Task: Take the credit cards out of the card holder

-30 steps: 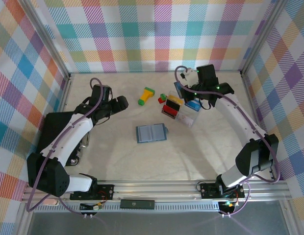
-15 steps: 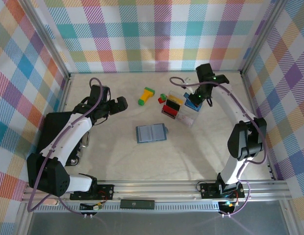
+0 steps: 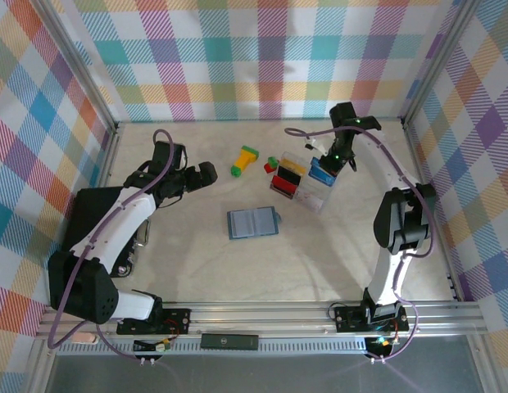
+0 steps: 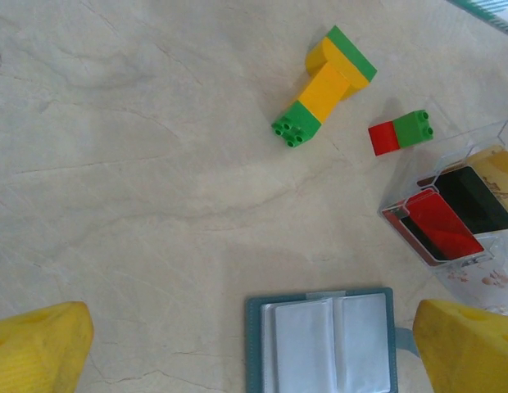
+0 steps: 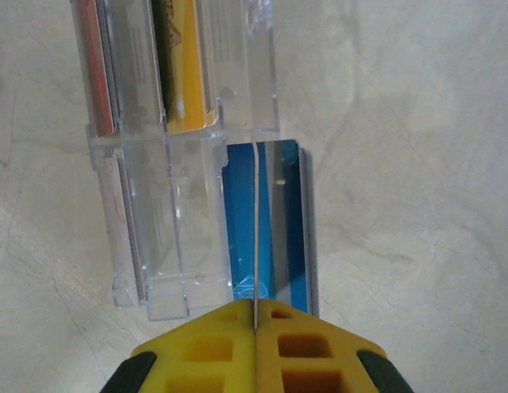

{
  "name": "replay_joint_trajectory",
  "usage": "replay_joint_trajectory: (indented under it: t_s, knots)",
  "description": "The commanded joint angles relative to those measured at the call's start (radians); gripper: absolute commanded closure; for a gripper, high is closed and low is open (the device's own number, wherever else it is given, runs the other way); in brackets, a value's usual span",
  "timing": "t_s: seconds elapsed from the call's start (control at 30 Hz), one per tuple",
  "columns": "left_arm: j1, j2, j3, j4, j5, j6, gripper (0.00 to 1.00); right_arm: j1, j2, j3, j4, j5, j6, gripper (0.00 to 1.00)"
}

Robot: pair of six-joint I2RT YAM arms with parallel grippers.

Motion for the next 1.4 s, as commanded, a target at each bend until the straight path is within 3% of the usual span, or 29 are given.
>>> replay_joint_trajectory:
  t_s: [0.0, 0.6, 0.97, 1.37]
  knots:
    - [0.013, -0.002, 0.019, 0.005, 0.017, -0.008, 0.0, -0.013, 0.019, 0.042, -0.059, -0.028, -0.034, 1.0]
    - [0.013, 0.04, -0.014, 0.053, 0.089, -0.042, 0.0, -0.018, 0.072, 0.068, -0.071, -0.041, -0.007, 0.95]
    - [0.013, 0.047, -0.024, 0.053, 0.094, -0.048, 0.0, -0.018, 0.087, 0.071, -0.046, -0.014, 0.002, 0.8]
    - [0.013, 0.032, -0.025, 0.046, 0.058, -0.059, 0.0, -0.019, -0.002, 0.092, -0.022, -0.04, 0.091, 0.73]
